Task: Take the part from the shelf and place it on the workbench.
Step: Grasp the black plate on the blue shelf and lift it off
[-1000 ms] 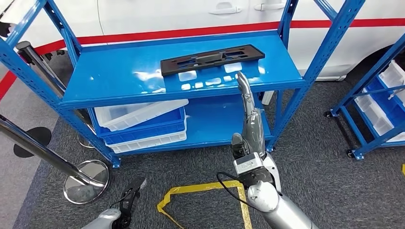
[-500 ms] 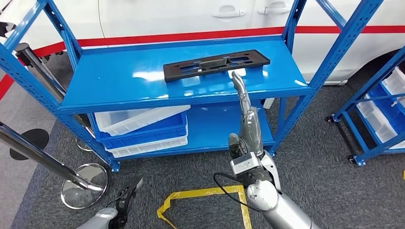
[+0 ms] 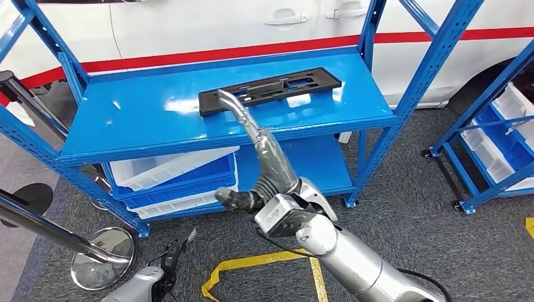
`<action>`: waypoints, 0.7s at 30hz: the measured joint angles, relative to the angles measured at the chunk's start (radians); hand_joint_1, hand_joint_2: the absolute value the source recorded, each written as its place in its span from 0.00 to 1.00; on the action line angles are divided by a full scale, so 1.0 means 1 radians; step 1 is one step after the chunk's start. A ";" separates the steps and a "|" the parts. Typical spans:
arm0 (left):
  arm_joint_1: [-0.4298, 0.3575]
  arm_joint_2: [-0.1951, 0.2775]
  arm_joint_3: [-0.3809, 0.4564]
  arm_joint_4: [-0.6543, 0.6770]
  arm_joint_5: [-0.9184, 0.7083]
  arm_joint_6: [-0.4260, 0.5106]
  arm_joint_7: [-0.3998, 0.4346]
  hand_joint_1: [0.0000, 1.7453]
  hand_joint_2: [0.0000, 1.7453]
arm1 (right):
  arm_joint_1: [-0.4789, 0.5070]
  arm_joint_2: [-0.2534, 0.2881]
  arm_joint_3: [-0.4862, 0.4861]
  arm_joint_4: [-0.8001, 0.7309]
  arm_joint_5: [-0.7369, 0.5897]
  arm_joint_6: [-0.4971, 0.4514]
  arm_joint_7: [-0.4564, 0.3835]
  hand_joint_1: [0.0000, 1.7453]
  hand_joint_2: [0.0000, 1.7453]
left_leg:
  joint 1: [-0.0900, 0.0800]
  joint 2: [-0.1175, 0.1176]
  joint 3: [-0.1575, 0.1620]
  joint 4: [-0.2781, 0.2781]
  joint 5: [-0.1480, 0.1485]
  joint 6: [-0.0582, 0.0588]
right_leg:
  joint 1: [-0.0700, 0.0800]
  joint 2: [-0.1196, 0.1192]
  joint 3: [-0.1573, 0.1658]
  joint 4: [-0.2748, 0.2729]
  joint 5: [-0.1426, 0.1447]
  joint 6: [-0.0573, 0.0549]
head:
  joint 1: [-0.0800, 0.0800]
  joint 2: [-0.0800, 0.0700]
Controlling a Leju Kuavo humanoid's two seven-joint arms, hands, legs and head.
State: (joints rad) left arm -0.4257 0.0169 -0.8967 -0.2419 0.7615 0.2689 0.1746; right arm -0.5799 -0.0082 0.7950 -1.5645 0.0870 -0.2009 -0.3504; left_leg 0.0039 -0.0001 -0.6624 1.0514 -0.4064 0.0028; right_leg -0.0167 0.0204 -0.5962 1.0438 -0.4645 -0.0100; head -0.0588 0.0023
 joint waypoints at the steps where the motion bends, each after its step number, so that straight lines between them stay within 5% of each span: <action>1: -0.005 -0.006 -0.003 0.000 0.000 0.005 0.000 0.00 0.00 | -0.018 0.015 0.014 0.022 -0.002 0.010 -0.007 0.00 1.00 | -0.003 -0.002 0.007 -0.017 -0.004 0.004 | 0.001 0.001 -0.001 -0.002 -0.001 0.005 | 0.001 0.000; 5: -0.010 -0.032 -0.006 0.000 0.002 0.024 -0.002 0.00 0.00 | -0.075 0.075 0.067 0.107 -0.001 0.044 -0.029 0.00 1.00 | 0.004 -0.002 0.028 -0.045 -0.011 0.021 | 0.004 -0.005 -0.008 0.018 -0.021 0.024 | 0.004 0.000; 8: -0.011 -0.042 -0.007 0.000 0.003 0.028 -0.003 0.00 0.00 | -0.106 0.108 0.098 0.168 0.008 0.056 -0.040 0.00 1.00 | 0.005 0.000 0.047 -0.051 -0.021 0.034 | 0.006 -0.012 -0.097 0.188 -0.086 0.028 | 0.007 0.000; 10: -0.008 -0.047 -0.007 0.000 0.007 0.029 -0.003 0.00 0.00 | -0.113 0.122 0.114 0.206 0.016 0.060 -0.044 0.00 1.00 | 0.004 -0.003 0.054 -0.048 -0.030 0.037 | 0.006 -0.012 -0.154 0.264 -0.088 0.028 | 0.007 0.000; 11: -0.007 -0.049 -0.007 0.000 0.010 0.030 -0.004 0.00 0.00 | -0.118 0.130 0.121 0.225 0.024 0.060 -0.046 0.00 1.00 | 0.004 -0.004 0.059 -0.045 -0.036 0.036 | 0.006 -0.012 -0.158 0.249 -0.060 0.026 | 0.007 0.000; 14: -0.003 -0.054 -0.007 0.000 0.028 0.038 -0.014 0.00 0.00 | -0.145 0.154 0.141 0.274 0.061 0.057 -0.047 0.00 1.00 | 0.003 -0.007 0.071 -0.031 -0.059 0.028 | 0.009 -0.015 -0.095 0.075 0.046 0.014 | 0.007 0.000; 16: 0.001 -0.055 -0.007 0.000 0.042 0.041 -0.025 0.00 0.00 | -0.163 0.172 0.155 0.312 0.086 0.052 -0.047 0.00 1.00 | 0.000 -0.007 0.069 -0.025 -0.068 0.018 | 0.014 -0.015 -0.069 0.018 0.054 0.006 | 0.005 0.000; 19: 0.013 -0.055 -0.007 0.000 0.063 0.044 -0.038 0.00 0.00 | -0.189 0.203 0.167 0.383 0.119 0.027 -0.044 0.00 1.00 | 0.000 -0.005 0.070 -0.025 -0.076 0.005 | 0.011 -0.011 -0.059 0.001 0.046 -0.004 | 0.005 0.000; 21: 0.019 -0.055 -0.007 0.000 0.073 0.045 -0.047 0.00 0.00 | -0.217 0.224 0.174 0.439 0.135 0.008 -0.045 0.00 1.00 | 0.001 -0.005 0.047 0.025 -0.103 -0.005 | 0.005 -0.012 -0.045 -0.008 0.043 -0.013 | 0.001 0.000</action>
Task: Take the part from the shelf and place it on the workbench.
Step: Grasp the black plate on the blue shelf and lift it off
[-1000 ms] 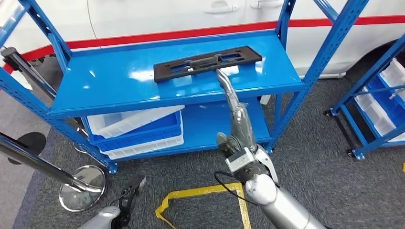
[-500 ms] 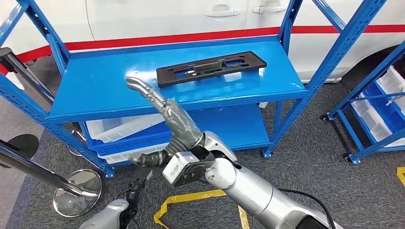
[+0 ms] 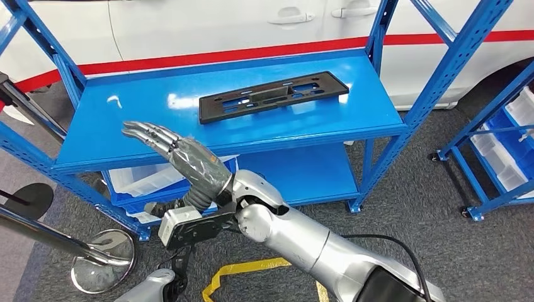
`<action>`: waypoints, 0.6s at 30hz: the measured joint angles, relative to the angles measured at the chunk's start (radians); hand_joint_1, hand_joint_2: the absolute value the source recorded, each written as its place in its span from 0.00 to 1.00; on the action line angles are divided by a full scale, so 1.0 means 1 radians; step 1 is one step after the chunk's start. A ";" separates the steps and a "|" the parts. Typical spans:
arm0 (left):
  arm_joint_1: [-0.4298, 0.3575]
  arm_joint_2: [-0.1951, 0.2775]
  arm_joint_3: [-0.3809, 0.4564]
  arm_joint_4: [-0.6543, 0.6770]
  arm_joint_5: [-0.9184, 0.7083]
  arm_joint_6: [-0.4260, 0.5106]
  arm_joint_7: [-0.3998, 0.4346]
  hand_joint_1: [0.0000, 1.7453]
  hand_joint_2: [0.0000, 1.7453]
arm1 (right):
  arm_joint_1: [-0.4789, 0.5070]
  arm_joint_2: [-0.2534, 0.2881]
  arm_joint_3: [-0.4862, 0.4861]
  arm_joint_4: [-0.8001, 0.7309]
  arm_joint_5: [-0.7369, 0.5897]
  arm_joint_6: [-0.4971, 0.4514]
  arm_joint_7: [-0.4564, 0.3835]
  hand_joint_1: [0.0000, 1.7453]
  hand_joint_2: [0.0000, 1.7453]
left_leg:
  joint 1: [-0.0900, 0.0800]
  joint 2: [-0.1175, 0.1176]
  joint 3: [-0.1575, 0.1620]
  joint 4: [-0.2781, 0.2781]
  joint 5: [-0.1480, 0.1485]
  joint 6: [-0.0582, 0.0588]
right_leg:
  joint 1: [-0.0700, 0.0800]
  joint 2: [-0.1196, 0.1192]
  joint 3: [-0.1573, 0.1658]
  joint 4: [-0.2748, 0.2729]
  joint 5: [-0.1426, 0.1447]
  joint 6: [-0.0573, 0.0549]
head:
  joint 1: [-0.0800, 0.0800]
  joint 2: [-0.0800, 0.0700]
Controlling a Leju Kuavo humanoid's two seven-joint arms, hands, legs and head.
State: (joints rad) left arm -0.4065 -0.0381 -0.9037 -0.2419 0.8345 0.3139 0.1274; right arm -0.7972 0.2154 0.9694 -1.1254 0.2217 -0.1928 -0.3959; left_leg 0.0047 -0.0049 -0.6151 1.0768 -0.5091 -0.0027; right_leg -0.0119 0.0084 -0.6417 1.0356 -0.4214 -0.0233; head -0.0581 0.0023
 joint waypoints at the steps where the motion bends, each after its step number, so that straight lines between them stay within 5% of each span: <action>1: 0.004 0.000 0.000 0.000 0.003 0.000 -0.003 0.00 0.00 | -0.012 0.009 0.003 0.028 0.004 -0.005 -0.004 0.00 1.00 | 0.002 0.000 -0.029 0.055 -0.021 -0.006 | -0.001 -0.001 0.006 -0.002 -0.003 -0.004 | -0.002 0.000; 3: 0.014 0.000 0.000 0.000 0.005 0.000 -0.005 0.00 0.00 | -0.027 0.024 0.008 0.080 0.008 -0.008 -0.009 0.00 1.00 | 0.006 0.000 -0.104 0.176 -0.054 -0.014 | 0.000 -0.001 0.016 -0.003 -0.011 -0.009 | -0.004 0.000; 5: 0.023 0.001 0.000 0.000 0.008 0.000 -0.005 0.00 0.00 | -0.029 0.034 0.012 0.121 0.010 -0.008 -0.011 0.00 1.00 | 0.008 0.000 -0.138 0.202 -0.026 -0.018 | 0.000 0.003 0.028 -0.003 -0.020 -0.009 | -0.003 0.000; 7: 0.026 0.002 0.000 0.000 0.009 0.000 -0.005 0.00 0.00 | -0.035 0.045 0.013 0.150 0.011 -0.008 -0.012 0.00 1.00 | 0.009 0.000 -0.106 0.091 0.059 -0.015 | 0.000 0.007 0.042 -0.002 -0.031 -0.007 | -0.003 0.000; 9: 0.024 0.004 0.000 0.000 0.010 0.000 -0.005 0.00 0.00 | -0.045 0.055 0.015 0.173 0.011 -0.008 -0.013 0.00 1.00 | 0.004 -0.001 -0.057 -0.021 0.109 -0.007 | 0.003 0.011 0.050 -0.003 -0.039 0.000 | -0.003 0.000; 14: 0.025 0.006 0.000 0.000 0.017 0.001 -0.008 0.00 0.00 | -0.062 0.068 0.019 0.217 0.027 -0.024 0.000 0.00 1.00 | 0.003 -0.002 -0.028 -0.070 0.098 0.016 | 0.006 0.010 0.046 0.005 -0.055 0.021 | -0.001 0.000; 16: 0.024 0.007 0.000 0.000 0.022 0.000 -0.012 0.00 0.00 | -0.076 0.072 0.020 0.241 0.043 -0.043 0.015 0.00 1.00 | 0.007 -0.001 -0.013 -0.079 0.094 0.028 | 0.006 0.004 0.007 0.086 -0.092 0.029 | 0.001 0.000; 18: 0.026 0.008 0.000 0.000 0.026 0.000 -0.012 0.00 0.00 | -0.086 0.075 0.021 0.271 0.054 -0.058 0.024 0.00 1.00 | 0.006 0.000 -0.004 -0.080 0.086 0.037 | 0.005 0.001 -0.069 0.219 -0.133 0.032 | 0.002 0.000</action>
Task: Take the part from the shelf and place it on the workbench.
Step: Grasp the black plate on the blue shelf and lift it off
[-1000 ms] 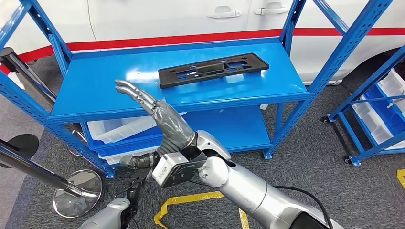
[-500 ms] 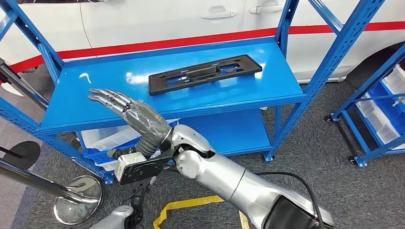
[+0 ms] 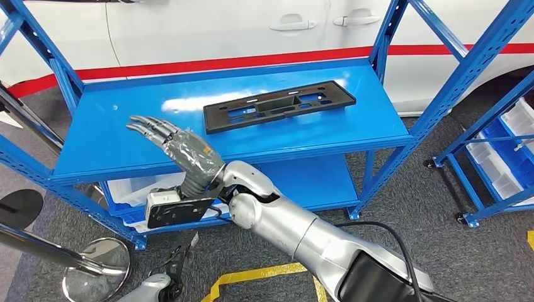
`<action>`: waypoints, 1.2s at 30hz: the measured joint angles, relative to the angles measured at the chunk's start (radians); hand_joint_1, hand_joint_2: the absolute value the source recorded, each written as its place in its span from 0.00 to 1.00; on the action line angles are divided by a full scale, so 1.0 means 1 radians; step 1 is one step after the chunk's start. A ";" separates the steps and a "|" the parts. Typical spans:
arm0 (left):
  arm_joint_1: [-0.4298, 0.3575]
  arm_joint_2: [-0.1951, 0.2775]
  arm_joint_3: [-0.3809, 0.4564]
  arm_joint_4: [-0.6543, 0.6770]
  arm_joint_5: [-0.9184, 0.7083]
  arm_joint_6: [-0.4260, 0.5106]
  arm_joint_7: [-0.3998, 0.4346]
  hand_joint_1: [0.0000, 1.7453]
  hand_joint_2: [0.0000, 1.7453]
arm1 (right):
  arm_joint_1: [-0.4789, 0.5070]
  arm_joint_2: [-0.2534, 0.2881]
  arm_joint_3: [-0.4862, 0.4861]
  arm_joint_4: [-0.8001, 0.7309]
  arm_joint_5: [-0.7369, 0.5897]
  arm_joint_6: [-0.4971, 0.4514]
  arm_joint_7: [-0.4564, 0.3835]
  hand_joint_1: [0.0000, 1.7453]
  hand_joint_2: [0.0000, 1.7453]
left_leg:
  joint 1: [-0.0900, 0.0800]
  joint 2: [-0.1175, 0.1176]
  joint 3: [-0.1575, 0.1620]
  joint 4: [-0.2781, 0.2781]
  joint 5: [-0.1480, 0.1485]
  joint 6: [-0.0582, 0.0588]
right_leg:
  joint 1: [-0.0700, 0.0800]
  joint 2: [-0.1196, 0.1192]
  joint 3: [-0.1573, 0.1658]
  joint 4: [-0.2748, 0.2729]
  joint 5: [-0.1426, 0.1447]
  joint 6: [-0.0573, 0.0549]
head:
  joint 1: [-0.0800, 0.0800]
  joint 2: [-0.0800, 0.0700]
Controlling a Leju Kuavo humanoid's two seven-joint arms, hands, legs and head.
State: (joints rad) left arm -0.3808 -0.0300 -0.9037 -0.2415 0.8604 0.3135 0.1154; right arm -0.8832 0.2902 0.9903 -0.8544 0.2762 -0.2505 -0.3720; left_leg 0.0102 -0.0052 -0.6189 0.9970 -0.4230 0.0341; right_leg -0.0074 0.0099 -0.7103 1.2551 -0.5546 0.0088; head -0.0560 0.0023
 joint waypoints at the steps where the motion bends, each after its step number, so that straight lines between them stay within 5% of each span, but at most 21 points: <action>1: 0.002 0.000 0.000 0.000 0.002 -0.001 0.001 0.00 0.00 | -0.003 0.001 0.000 0.018 0.007 -0.006 0.004 0.00 1.00 | 0.000 0.000 0.004 0.001 -0.004 0.001 | -0.001 0.000 -0.032 0.046 -0.004 0.000 | 0.000 0.000; 3: 0.006 0.001 0.000 0.000 0.006 -0.004 0.002 0.00 0.00 | -0.015 0.004 0.000 0.053 0.024 -0.019 0.015 0.00 1.00 | -0.001 -0.002 0.014 0.006 -0.015 0.000 | -0.001 0.000 -0.045 0.027 0.044 -0.002 | 0.000 0.000; 6: 0.007 0.004 0.000 0.000 0.011 -0.019 0.009 0.00 0.00 | -0.053 0.013 0.007 0.101 0.057 -0.047 0.053 0.00 1.00 | -0.003 -0.003 0.021 0.023 -0.037 -0.009 | 0.002 -0.002 0.023 -0.153 0.146 -0.014 | 0.000 0.000; 12: -0.004 0.040 0.000 0.000 0.003 -0.078 0.040 0.00 0.00 | -0.102 0.030 0.069 0.190 0.180 -0.073 0.168 0.00 1.00 | -0.002 0.000 0.006 0.051 -0.066 -0.037 | 0.000 0.003 0.058 -0.219 0.140 -0.034 | -0.001 0.000; 15: -0.018 0.063 0.000 0.000 -0.004 -0.107 0.052 0.00 0.00 | -0.114 0.036 0.097 0.232 0.210 -0.073 0.198 0.00 1.00 | 0.002 0.000 -0.077 0.214 -0.128 -0.051 | -0.003 0.001 0.071 -0.224 0.134 -0.043 | -0.005 0.000; 17: -0.020 0.078 0.000 0.001 -0.010 -0.119 0.062 0.00 0.00 | -0.114 0.037 0.110 0.262 0.221 -0.073 0.213 0.00 1.00 | 0.004 0.001 -0.128 0.286 -0.126 -0.057 | -0.002 0.004 0.081 -0.224 0.126 -0.045 | -0.005 0.000; 18: -0.021 0.085 0.000 0.001 -0.012 -0.124 0.066 0.00 0.00 | -0.114 0.037 0.115 0.275 0.226 -0.073 0.218 0.00 1.00 | 0.004 0.001 -0.131 0.270 -0.097 -0.057 | -0.002 0.005 0.088 -0.223 0.121 -0.044 | -0.005 0.000; 20: -0.025 0.098 0.000 0.001 -0.014 -0.133 0.070 0.00 0.00 | -0.116 0.039 0.121 0.296 0.235 -0.073 0.225 0.00 1.00 | 0.004 0.000 -0.092 0.152 -0.013 -0.055 | -0.003 0.009 0.104 -0.224 0.110 -0.041 | -0.004 0.000; 22: -0.032 0.109 0.000 0.001 -0.016 -0.142 0.072 0.00 0.00 | -0.122 0.043 0.124 0.318 0.245 -0.070 0.233 0.00 1.00 | -0.001 -0.001 -0.048 0.047 0.028 -0.047 | 0.000 0.011 0.110 -0.224 0.102 -0.035 | -0.004 0.000; 27: -0.042 0.124 0.000 0.002 -0.033 -0.167 0.082 0.00 0.00 | -0.132 0.045 0.138 0.367 0.297 -0.037 0.264 0.00 1.00 | 0.000 -0.001 -0.024 0.008 0.013 -0.021 | 0.005 0.008 0.099 -0.204 0.083 -0.012 | -0.001 0.000; 31: -0.056 0.140 0.000 0.003 -0.046 -0.193 0.092 0.00 0.00 | -0.132 0.040 0.138 0.402 0.313 -0.001 0.273 0.00 1.00 | 0.001 0.001 -0.007 0.006 0.001 -0.005 | 0.004 0.001 -0.027 0.023 0.002 -0.004 | 0.002 0.000; 33: -0.059 0.151 -0.001 0.004 -0.053 -0.205 0.095 0.00 0.00 | -0.126 0.036 0.139 0.419 0.327 0.015 0.279 0.00 1.00 | 0.000 0.001 0.003 0.008 -0.008 -0.004 | 0.005 0.001 -0.061 0.050 0.028 -0.006 | 0.002 0.000; 36: -0.070 0.170 -0.005 0.004 -0.071 -0.221 0.095 0.00 0.00 | -0.124 0.033 0.139 0.437 0.339 0.031 0.296 0.00 1.00 | -0.002 -0.001 0.017 0.017 -0.026 -0.011 | 0.008 0.000 0.003 -0.126 0.142 -0.019 | 0.002 0.000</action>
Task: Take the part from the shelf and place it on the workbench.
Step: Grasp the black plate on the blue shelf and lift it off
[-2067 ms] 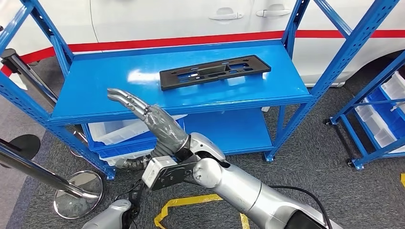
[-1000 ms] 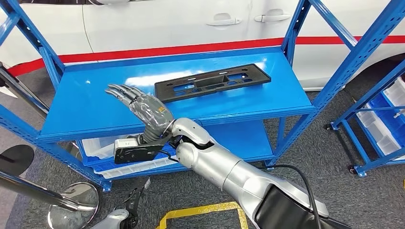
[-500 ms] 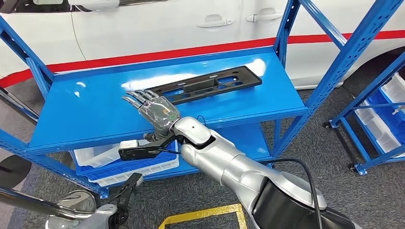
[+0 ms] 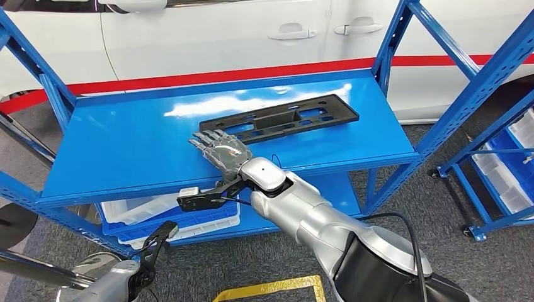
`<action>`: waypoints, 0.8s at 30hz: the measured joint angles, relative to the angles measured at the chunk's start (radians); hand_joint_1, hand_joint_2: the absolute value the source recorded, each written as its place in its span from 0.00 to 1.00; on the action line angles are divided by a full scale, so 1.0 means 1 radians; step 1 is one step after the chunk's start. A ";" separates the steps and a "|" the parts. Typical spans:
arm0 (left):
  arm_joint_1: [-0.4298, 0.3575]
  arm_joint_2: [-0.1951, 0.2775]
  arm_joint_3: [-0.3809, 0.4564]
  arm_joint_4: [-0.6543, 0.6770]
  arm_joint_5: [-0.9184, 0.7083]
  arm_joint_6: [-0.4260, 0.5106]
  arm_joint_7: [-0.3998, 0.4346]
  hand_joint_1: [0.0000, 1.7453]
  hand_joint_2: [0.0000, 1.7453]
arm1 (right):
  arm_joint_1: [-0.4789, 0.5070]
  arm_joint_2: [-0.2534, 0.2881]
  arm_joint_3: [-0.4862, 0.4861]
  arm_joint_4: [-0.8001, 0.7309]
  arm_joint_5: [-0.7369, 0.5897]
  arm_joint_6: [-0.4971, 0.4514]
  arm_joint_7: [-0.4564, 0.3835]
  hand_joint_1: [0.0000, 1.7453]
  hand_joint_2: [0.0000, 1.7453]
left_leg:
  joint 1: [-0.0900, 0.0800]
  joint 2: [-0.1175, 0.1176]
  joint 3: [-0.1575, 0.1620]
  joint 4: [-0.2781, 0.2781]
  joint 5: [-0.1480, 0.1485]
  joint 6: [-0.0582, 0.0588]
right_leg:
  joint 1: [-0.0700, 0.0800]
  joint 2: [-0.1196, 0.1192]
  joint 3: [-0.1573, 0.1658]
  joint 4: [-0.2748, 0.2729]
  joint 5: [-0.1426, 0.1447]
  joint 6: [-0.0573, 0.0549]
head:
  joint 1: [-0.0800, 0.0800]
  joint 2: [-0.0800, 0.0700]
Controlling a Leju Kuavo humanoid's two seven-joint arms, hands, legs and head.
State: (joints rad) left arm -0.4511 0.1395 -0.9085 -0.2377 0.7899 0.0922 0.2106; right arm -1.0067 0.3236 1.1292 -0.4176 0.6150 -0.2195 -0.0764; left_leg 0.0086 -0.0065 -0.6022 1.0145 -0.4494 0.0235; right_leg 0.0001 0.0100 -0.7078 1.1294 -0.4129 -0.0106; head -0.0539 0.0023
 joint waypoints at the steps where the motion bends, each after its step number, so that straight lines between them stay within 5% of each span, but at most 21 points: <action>1: -0.005 0.008 -0.002 0.000 -0.006 -0.006 0.001 0.00 0.00 | 0.000 0.000 0.000 0.005 0.006 0.004 0.007 0.00 1.00 | -0.002 -0.001 0.000 0.004 -0.005 -0.004 | 0.001 0.000 0.022 -0.049 0.015 -0.005 | 0.000 0.000; 4: -0.015 0.031 -0.010 0.000 -0.015 -0.018 0.003 0.00 0.00 | 0.005 -0.003 0.000 0.019 0.026 0.011 0.025 0.00 1.00 | -0.003 0.000 -0.004 0.010 -0.010 -0.010 | 0.004 0.005 0.039 -0.086 0.011 -0.010 | -0.002 0.000; 24: -0.016 0.099 -0.041 0.001 -0.047 -0.053 -0.026 0.00 0.00 | 0.008 -0.072 0.000 0.077 0.053 -0.055 0.136 0.00 1.00 | -0.001 0.003 0.006 -0.010 -0.007 -0.018 | 0.007 0.010 0.040 -0.087 0.008 -0.021 | -0.001 0.000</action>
State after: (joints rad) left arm -0.4673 0.2390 -0.9499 -0.2369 0.7427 0.0397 0.1846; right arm -0.9991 0.2516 1.1292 -0.3405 0.6680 -0.2743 0.0595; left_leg 0.0079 -0.0033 -0.5957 1.0042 -0.4559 0.0057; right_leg 0.0071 0.0199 -0.6679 1.0425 -0.4054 -0.0316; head -0.0553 0.0023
